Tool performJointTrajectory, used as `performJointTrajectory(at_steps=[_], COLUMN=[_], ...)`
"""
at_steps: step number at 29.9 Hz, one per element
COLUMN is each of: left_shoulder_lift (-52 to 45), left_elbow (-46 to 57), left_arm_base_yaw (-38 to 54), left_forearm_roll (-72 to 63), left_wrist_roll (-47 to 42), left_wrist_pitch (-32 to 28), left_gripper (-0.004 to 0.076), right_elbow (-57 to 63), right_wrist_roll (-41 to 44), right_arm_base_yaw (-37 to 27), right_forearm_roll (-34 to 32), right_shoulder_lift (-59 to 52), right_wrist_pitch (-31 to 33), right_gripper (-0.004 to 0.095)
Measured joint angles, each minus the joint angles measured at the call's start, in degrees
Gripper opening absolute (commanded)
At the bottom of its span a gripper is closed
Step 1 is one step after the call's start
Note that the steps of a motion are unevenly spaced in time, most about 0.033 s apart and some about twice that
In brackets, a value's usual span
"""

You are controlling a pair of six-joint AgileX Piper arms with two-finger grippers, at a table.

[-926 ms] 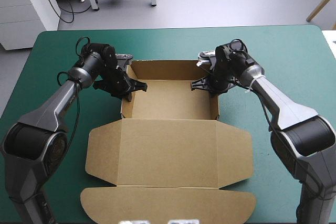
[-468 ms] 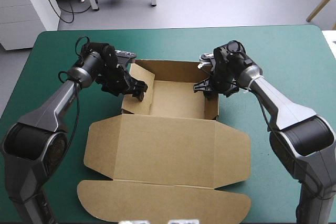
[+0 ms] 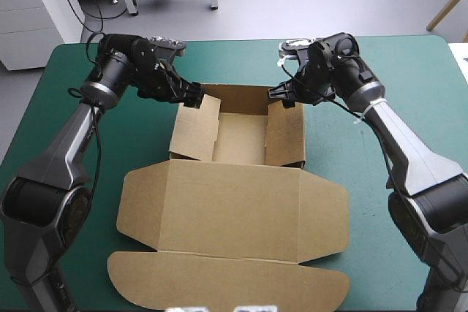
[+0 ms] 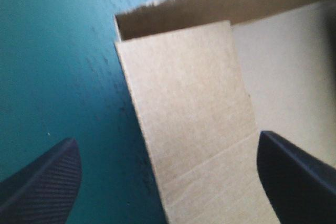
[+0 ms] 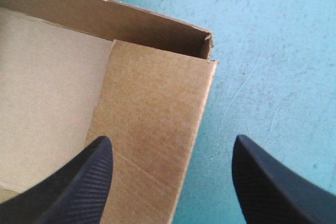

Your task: Fold the box

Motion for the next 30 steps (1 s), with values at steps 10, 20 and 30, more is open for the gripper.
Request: performJointTrajectory(at_steps=[10,20,30], left_shoulder_lift=[-6.4,-22.0,-35.7], left_elbow=[-6.1,-1.9,17.4], left_arm_base_yaw=[0.0,0.0,0.0], left_forearm_roll=[2.9,15.6,15.9], left_wrist_roll=[1.2,4.9,6.9], left_wrist_pitch=[0.6,0.6,0.6], left_gripper=[0.0099,-0.0010,-0.0010], right_elbow=[-0.3,2.3,6.8], right_wrist_roll=[0.0,2.8,3.4], right_arm_base_yaw=[0.0,0.0,0.0], right_forearm_roll=[0.9,0.9,2.2], right_shoulder_lift=[-4.7,-4.6,-0.4], right_wrist_pitch=[0.6,0.7,0.5], right_gripper=[0.0604,0.0604,0.0592])
